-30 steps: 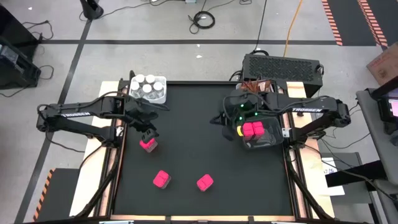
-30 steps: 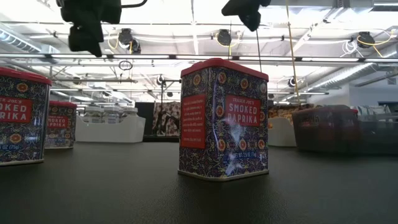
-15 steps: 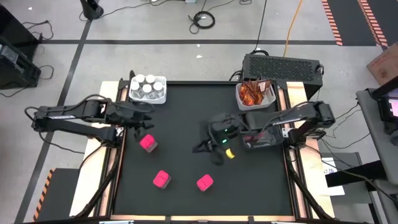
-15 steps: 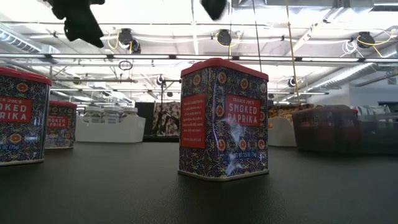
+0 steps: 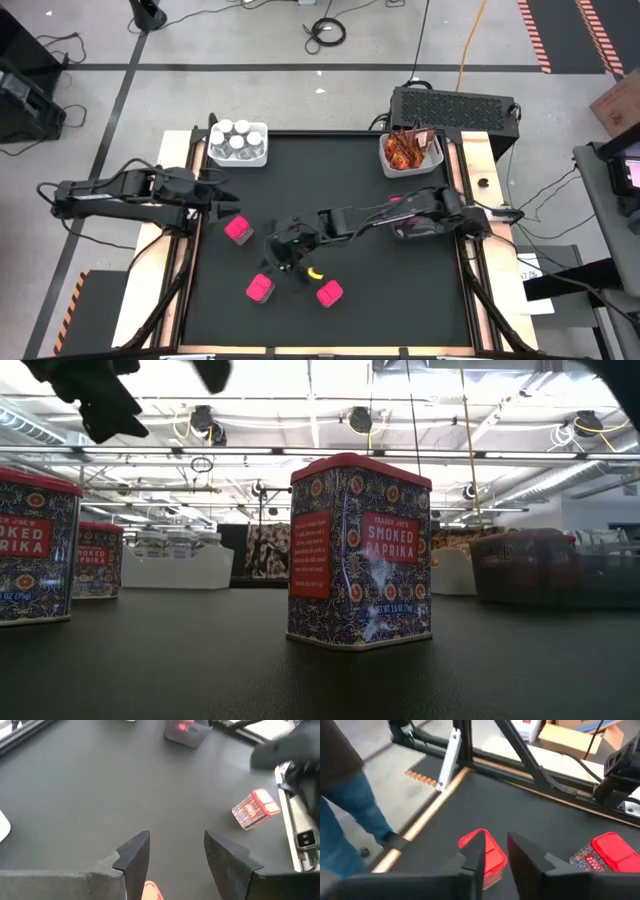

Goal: Sort spices by type
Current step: Put the red seasoning can into the black transparent bin

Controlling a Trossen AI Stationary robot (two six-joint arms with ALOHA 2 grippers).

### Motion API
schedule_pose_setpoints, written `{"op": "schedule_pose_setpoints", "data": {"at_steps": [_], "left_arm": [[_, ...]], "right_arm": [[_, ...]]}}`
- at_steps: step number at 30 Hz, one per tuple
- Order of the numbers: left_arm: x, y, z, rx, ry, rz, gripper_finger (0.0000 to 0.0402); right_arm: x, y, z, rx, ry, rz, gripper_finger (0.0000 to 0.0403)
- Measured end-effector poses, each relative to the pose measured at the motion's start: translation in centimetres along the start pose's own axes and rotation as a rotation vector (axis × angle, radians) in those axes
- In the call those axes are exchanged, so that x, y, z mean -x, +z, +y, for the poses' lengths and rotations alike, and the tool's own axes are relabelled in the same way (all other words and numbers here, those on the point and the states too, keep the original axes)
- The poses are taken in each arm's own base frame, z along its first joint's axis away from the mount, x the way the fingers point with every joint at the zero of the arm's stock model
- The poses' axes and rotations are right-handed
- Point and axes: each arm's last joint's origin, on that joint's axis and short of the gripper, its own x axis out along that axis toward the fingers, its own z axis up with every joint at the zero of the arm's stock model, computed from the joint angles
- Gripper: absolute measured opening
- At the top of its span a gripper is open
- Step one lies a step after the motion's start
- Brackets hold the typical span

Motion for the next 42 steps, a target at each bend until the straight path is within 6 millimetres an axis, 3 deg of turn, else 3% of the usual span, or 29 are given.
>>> {"op": "schedule_pose_setpoints", "data": {"at_steps": [7, 11, 17, 32, 42], "left_arm": [[0.8, 0.0, 0.1, -0.017, -0.016, -0.050, 0.0192], [0.9, -0.1, 0.1, -0.018, -0.016, -0.045, 0.0192], [0.9, -0.2, 0.1, -0.017, -0.015, -0.043, 0.0192], [0.9, -1.1, 0.7, 0.110, 0.088, 0.033, 0.0192], [0.7, -1.0, 0.7, 0.161, 0.110, 0.033, 0.0192]], "right_arm": [[-2.6, 1.5, -0.7, 0.159, -0.011, -0.070, 0.0172], [-3.9, 0.7, -1.0, 0.122, 0.004, -0.051, 0.0215], [-4.4, 0.4, -1.0, 0.182, 0.051, -0.064, 0.0258], [-6.1, -1.4, -0.8, 0.398, 0.190, -0.062, 0.0277], [-8.6, -4.3, -1.3, 0.475, 0.247, -0.047, 0.0277]]}}
